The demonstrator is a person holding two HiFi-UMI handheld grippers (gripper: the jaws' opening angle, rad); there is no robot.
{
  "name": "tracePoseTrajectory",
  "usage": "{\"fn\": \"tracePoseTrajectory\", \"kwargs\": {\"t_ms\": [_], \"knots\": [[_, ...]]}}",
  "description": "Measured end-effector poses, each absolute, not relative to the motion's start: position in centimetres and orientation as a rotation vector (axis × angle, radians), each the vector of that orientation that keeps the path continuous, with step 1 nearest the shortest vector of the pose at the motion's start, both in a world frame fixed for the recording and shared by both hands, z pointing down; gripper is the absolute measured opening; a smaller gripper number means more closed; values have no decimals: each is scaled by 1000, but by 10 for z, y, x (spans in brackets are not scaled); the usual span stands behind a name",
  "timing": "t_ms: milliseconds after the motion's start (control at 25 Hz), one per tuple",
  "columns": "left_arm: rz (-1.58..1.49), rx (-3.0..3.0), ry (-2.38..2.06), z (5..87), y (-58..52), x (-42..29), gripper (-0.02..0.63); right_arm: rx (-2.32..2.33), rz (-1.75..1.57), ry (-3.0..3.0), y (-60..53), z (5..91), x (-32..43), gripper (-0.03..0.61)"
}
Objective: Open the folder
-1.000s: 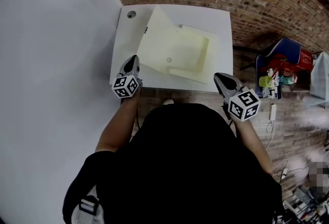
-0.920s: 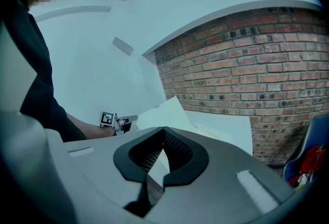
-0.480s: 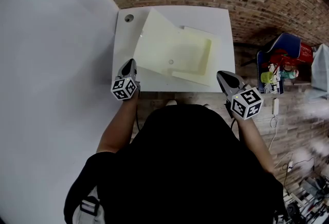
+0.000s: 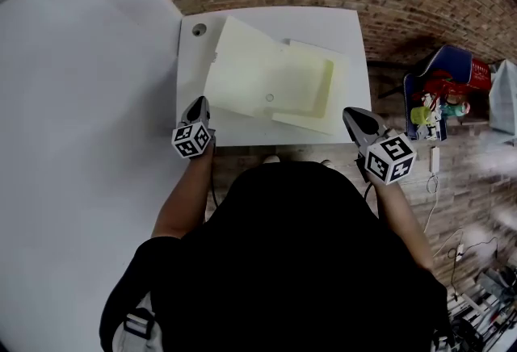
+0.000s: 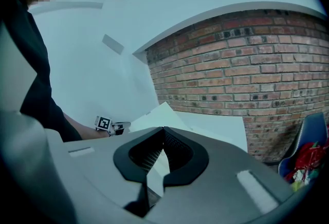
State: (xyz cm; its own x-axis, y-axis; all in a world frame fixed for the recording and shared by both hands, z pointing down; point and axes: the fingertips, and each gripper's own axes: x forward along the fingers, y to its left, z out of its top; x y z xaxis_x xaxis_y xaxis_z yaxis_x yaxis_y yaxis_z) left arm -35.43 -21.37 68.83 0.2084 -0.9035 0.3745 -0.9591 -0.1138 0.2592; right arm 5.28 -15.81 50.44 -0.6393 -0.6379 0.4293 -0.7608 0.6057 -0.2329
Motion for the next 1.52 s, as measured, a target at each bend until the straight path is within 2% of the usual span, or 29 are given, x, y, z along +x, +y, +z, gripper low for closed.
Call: {"fn": "tracePoseTrajectory", "kwargs": {"t_ms": [1000,1520], "knots": [[394,1876,-1704,770,-187,-388,17,1173,590,-2498,-158,512,55,3],[354,1837,-1679,775,-185,-391,15,1172,592,-2490,-155,512,54,3]]}}
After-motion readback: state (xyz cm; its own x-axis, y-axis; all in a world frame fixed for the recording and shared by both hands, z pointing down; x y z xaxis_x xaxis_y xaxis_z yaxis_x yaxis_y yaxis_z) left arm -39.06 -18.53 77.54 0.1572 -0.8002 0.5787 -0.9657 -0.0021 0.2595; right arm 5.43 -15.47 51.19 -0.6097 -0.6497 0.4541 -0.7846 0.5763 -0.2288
